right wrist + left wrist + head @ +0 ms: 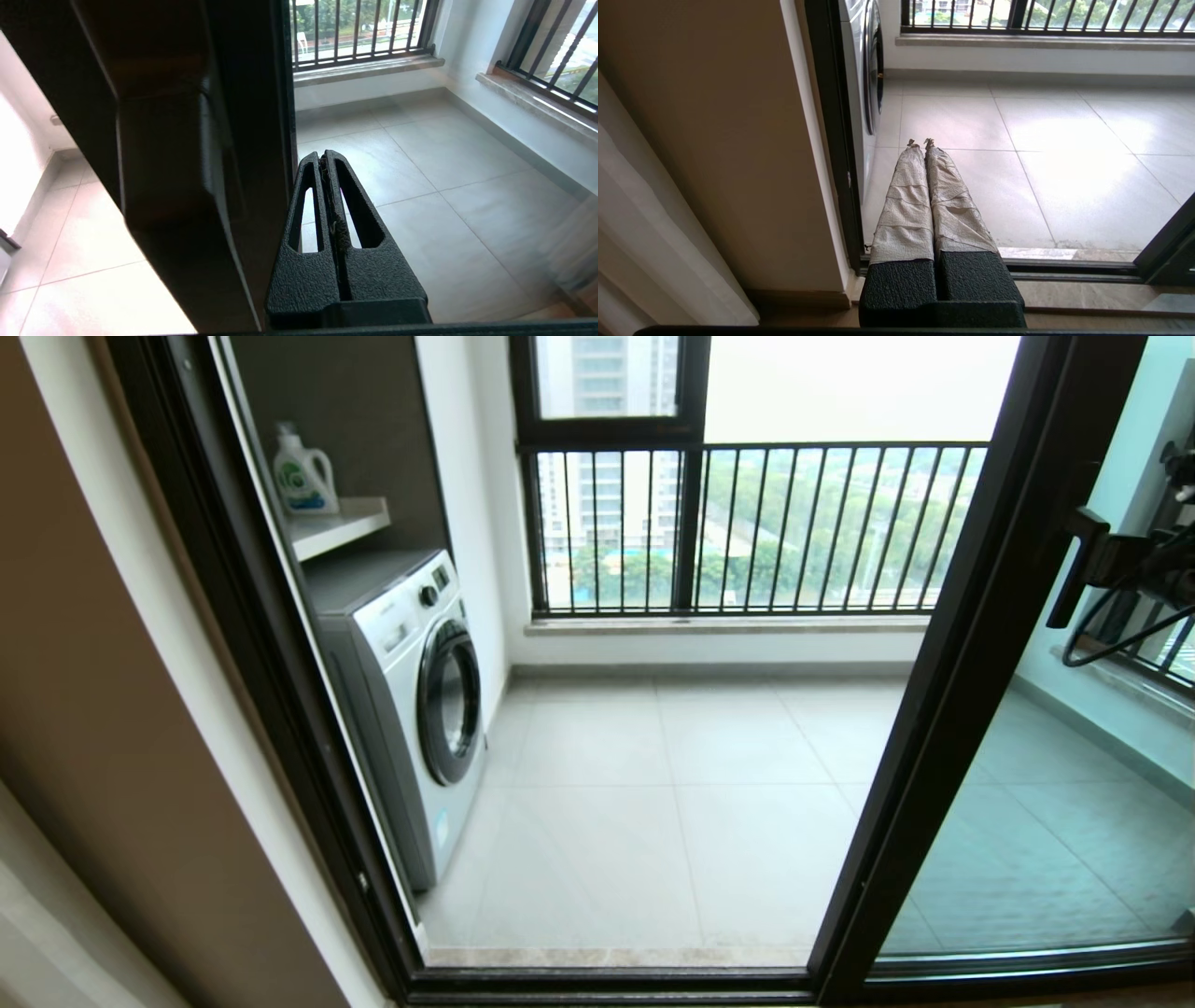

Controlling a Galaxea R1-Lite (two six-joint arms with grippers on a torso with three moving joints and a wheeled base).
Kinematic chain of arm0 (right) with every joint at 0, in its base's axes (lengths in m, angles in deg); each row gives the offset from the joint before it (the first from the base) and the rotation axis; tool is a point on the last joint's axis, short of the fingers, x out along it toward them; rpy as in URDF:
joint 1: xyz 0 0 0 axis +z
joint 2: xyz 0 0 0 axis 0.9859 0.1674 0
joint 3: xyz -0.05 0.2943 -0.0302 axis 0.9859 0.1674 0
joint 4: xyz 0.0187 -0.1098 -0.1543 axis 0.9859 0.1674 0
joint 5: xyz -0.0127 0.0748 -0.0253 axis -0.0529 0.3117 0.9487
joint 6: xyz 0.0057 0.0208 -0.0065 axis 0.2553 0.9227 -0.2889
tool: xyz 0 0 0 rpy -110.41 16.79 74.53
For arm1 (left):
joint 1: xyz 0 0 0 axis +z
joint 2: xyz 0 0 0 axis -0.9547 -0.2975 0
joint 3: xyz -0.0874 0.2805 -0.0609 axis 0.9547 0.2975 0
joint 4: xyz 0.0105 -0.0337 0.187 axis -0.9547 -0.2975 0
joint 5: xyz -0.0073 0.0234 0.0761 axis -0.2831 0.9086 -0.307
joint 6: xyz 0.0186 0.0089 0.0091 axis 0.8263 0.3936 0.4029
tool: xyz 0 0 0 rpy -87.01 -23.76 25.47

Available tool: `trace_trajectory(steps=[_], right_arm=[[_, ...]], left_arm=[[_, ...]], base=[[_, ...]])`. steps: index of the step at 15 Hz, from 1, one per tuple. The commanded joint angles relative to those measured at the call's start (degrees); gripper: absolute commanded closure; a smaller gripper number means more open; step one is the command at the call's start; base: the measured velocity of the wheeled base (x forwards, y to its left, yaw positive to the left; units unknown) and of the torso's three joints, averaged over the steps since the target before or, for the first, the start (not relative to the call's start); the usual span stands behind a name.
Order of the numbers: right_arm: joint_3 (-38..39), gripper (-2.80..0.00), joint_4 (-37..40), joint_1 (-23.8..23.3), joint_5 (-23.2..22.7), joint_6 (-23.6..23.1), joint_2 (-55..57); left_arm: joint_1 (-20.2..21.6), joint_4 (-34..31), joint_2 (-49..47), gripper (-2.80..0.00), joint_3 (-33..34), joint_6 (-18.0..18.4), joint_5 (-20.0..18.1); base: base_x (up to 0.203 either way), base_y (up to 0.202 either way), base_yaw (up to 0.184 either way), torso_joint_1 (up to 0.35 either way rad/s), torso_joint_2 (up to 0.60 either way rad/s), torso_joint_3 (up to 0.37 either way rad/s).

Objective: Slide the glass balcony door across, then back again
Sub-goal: Close the slid door

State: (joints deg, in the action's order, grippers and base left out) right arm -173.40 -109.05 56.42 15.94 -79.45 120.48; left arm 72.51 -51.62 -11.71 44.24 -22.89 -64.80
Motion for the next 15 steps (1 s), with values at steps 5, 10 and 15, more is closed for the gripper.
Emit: trace_trajectory(steps=[5, 10, 15], right_arm=[[0.0, 0.00, -0.1, 3.6, 0.2, -0.2, -0.2], [0.1, 0.00, -0.1, 6.3, 1.5, -1.4, -0.4], [0.5, 0.00, -0.1, 8.3, 3.8, -1.5, -0.8]], left_arm=[[0.0, 0.0, -0.1, 0.00, 0.0, -0.1, 0.0], [0.0, 0.0, -0.1, 0.00, 0.0, 0.0, 0.0], [0.0, 0.0, -0.1, 0.00, 0.0, 0.0, 0.0]], base=[[0.000, 0.000, 0.000, 0.000, 0.00, 0.000], [0.000, 0.000, 0.000, 0.000, 0.00, 0.000], [0.000, 0.000, 0.000, 0.000, 0.00, 0.000]])
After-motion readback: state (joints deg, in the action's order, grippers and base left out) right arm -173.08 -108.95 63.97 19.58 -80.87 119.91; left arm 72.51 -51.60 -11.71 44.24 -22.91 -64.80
